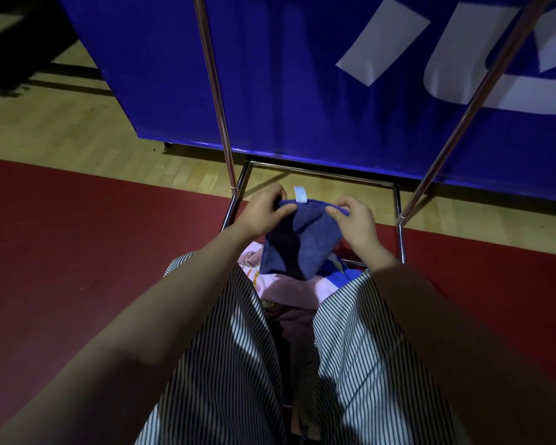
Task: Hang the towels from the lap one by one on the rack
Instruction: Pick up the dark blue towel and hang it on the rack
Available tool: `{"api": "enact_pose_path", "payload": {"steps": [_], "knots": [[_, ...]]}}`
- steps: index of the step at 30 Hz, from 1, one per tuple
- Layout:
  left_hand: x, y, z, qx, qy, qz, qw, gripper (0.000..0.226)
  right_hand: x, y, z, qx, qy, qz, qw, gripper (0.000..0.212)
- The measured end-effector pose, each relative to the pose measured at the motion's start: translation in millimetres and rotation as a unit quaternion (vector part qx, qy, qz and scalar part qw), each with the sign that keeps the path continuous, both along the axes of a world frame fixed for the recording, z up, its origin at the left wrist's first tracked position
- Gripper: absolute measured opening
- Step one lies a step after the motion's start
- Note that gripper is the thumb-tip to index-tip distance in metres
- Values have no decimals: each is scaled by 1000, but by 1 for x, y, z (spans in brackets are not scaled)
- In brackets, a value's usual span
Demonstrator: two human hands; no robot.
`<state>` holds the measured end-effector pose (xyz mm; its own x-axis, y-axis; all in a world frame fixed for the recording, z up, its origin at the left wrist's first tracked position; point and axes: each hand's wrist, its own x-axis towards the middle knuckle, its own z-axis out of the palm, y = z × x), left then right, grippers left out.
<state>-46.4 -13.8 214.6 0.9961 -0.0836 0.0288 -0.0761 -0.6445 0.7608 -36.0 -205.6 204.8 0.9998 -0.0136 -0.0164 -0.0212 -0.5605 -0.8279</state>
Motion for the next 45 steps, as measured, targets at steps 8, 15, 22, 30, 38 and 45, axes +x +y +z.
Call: {"api": "enact_pose_path", "payload": {"steps": [8,15,22,30,38,45], "knots": [[2,-4,-2,104,-13,8,994,20,-1,4,1,-18,-12,30,999,14],[6,-10,-10,87,-3,-14,996,16,0,7,1,23,-10,-5,1000,13],[-1,-15,-2,44,24,-54,997,19,3,10,0,56,-16,10,998,10],[1,-13,-3,108,40,-65,991,5,3,9,4,114,-17,3,993,11],[-2,-18,4,-69,73,-81,992,12,8,7,0,145,7,-6,989,8],[1,-19,3,-57,115,22,991,52,8,9,-2,149,30,5,988,7]]}}
